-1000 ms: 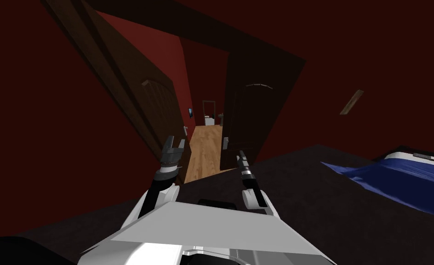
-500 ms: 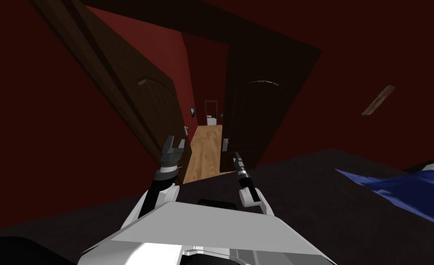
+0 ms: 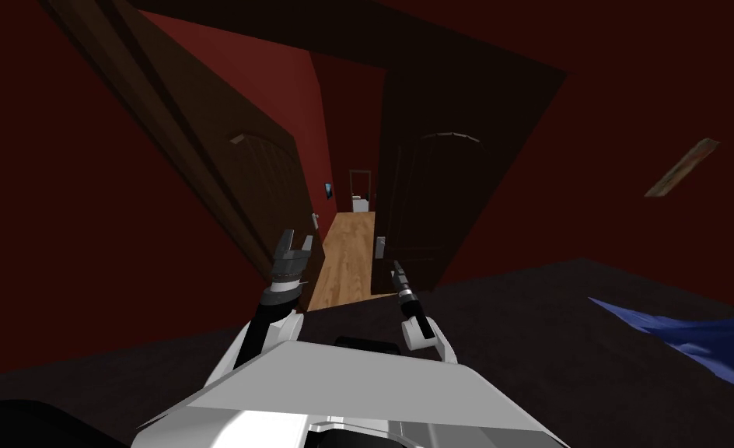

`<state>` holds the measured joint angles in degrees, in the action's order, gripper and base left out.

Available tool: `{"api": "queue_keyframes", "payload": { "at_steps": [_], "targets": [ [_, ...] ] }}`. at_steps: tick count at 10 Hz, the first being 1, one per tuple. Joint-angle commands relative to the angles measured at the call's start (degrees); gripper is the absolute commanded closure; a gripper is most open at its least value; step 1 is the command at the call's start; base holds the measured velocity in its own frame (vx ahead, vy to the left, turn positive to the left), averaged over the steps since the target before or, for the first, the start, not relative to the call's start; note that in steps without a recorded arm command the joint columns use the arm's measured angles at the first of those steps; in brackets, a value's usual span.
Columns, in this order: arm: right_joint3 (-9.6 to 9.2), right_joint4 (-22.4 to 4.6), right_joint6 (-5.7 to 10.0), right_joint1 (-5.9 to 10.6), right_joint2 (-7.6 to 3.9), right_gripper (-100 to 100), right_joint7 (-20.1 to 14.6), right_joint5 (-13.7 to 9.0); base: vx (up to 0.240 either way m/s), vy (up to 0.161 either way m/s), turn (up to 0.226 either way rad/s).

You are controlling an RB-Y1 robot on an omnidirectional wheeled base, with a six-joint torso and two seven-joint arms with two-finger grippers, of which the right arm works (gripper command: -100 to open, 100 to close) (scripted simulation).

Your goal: Push the door open

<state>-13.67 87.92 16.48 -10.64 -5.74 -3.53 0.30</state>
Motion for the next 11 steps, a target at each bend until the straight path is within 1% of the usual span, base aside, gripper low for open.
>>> {"api": "queue_keyframes", "payload": {
  "at_steps": [1,2,3,4,7,9,11],
  "targets": [
    [-0.61,-2.2,-0.34,0.96,0.1,-100,-0.2,0.1,0.086,-0.107,0.074],
    [-1.04,-3.6,-0.56,1.57,0.09,-100,-0.3,0.1,0.092,-0.107,0.098],
    [-0.77,-2.7,-0.44,1.26,0.25,-100,-0.1,0.1,0.043,-0.048,0.026],
    [-0.55,-3.4,-0.44,1.73,0.32,-100,-0.1,0.1,0.129,-0.003,0.019],
    [-0.01,-4.7,-0.05,2.57,0.53,-100,0.0,0.1,0.19,0.042,0.023],
    [0.51,-5.9,0.32,3.37,0.82,-100,0.2,0.0,0.207,0.064,0.032],
    [1.02,-7.2,0.69,4.17,1.21,-100,0.3,0.0,0.191,0.028,0.029]
  ]
}}
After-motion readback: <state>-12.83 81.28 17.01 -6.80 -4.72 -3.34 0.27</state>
